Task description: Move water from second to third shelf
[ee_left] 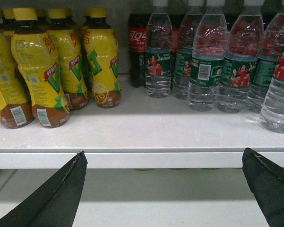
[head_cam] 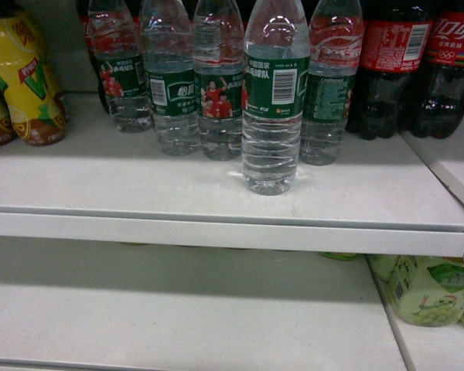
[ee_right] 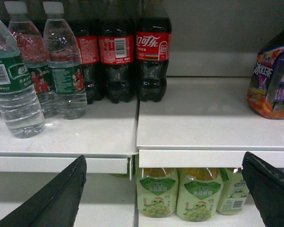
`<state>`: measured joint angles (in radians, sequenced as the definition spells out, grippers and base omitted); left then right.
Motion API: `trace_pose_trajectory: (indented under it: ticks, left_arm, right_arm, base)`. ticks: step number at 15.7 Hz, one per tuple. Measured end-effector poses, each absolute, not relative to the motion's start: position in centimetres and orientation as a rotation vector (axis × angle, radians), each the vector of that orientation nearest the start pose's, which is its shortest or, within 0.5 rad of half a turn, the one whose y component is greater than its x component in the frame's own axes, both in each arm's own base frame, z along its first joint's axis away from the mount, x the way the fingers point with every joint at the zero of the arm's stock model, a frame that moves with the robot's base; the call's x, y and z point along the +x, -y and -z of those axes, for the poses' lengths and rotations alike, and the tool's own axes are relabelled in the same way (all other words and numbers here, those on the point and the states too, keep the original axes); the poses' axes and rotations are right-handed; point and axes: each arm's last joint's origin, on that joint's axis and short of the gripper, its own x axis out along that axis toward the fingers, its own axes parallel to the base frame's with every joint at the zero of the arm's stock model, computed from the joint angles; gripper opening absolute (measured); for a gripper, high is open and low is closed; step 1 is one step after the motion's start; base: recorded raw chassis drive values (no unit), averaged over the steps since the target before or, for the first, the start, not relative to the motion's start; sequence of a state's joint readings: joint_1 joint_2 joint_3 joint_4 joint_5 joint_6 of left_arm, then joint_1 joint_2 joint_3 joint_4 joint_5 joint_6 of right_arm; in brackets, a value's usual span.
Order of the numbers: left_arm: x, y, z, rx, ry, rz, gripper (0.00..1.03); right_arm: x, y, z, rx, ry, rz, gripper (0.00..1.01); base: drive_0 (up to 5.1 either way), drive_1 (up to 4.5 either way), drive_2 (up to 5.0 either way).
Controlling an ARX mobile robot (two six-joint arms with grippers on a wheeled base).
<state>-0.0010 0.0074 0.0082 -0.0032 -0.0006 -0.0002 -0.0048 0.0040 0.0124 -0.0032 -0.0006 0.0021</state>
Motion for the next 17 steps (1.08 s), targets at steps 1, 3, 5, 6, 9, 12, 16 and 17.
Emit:
trace_pose_trajectory:
  ticks: [1, 3, 5, 6, 9, 12, 16, 17]
  left_arm:
    - [9.76, 0.01, -16.55, 0.0, -0.002, 0.0, 0.98]
    - [9.77, 0.01, -16.54, 0.0, -0.002, 0.0, 0.98]
    - [9.77, 0.01, -16.54, 0.0, -0.002, 0.0, 0.98]
    - [9.76, 0.01, -16.55, 0.0, -0.002, 0.0, 0.98]
    - [9.77, 0.01, -16.54, 0.0, -0.002, 0.0, 0.98]
    - [9.77, 0.01, -16.54, 0.0, -0.002, 0.0, 0.98]
    - [9.77, 0.01, -16.54, 0.0, -0.002, 0.0, 0.98]
    - [9.76, 0.01, -16.55, 0.0, -0.002, 0.0, 0.98]
  right_arm:
    - [9.72, 0.04, -16.71, 0.002, 0.005, 0.004, 0.98]
    - [9.72, 0.04, -16.71, 0.002, 0.005, 0.004, 0.98]
    - [9.72, 0.04, -16.71, 0.002, 0.005, 0.004, 0.98]
    - [9.72, 0.04, -16.71, 0.002, 0.005, 0.004, 0.98]
    - [9.72, 0.04, -16.71, 0.002, 0.006, 0.004, 0.98]
    - [9.72, 0.04, -16.71, 0.002, 0.005, 0.004, 0.98]
    - [9.72, 0.04, -16.71, 0.002, 0.005, 0.004, 0.98]
    - [9.72, 0.04, -16.72, 0.002, 0.006, 0.004, 0.98]
  base:
    - [0.0, 0.0, 0.0]
    - [0.0, 0.0, 0.0]
    - [0.0, 0.0, 0.0]
    - [0.0, 0.0, 0.0]
    - [0.0, 0.0, 0.0]
    - [0.0, 0.0, 0.0]
    - [0.0, 0.0, 0.0]
    - [0.0, 0.0, 0.0]
